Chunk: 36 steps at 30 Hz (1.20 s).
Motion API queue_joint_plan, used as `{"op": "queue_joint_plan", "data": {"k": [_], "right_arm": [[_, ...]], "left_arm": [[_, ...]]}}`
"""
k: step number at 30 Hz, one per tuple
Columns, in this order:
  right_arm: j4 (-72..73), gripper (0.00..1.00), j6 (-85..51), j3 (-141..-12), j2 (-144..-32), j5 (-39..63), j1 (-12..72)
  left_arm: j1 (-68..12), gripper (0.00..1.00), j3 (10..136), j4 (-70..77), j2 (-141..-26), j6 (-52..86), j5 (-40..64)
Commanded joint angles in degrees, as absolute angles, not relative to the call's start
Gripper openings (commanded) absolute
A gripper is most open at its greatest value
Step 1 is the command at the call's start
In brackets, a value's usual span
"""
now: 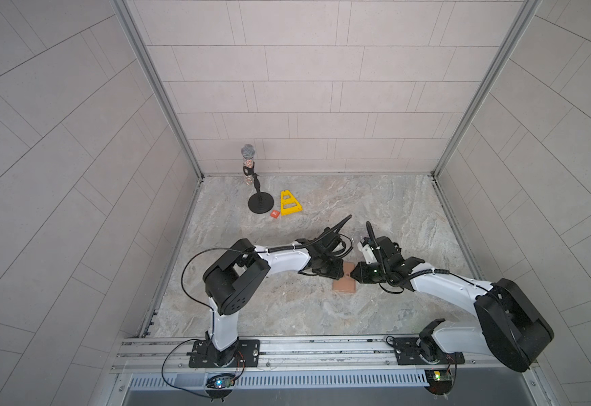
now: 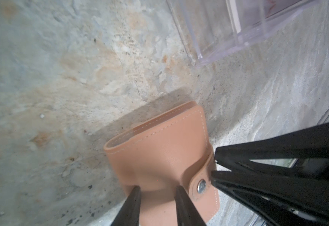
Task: Insert credit cards into a card holder
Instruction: Close the button on the card holder.
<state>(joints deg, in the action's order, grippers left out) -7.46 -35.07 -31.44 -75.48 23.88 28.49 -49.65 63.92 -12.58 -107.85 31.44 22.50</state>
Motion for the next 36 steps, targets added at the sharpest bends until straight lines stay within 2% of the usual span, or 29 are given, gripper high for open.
{"op": "queue_joint_plan", "data": {"k": [1, 18, 24, 30, 36], "right_arm": [[-5.63, 0.20, -36.11, -30.38, -76.84, 24.43, 28.76], [2.11, 0.19, -38.67, -28.83, -82.44, 28.30, 28.76], [-0.52, 0.19, -37.00, -30.33, -83.77, 28.02, 28.91], [-6.50, 0.18, -34.04, -32.06, -86.38, 23.49, 29.98], [-7.88, 0.17, -33.27, -32.34, -89.13, 20.97, 30.72]], "left_arm": [[-50.62, 0.37, 63.34, -16.02, -111.23, 30.90, 22.52], [-51.03, 0.36, 63.63, -15.79, -112.15, 31.01, 23.20], [-51.09, 0.36, 63.80, -15.82, -112.57, 30.98, 23.26], [-51.06, 0.36, 63.64, -15.58, -112.01, 31.11, 23.20], [-51.07, 0.36, 62.37, -13.71, -107.90, 31.18, 22.18]]}}
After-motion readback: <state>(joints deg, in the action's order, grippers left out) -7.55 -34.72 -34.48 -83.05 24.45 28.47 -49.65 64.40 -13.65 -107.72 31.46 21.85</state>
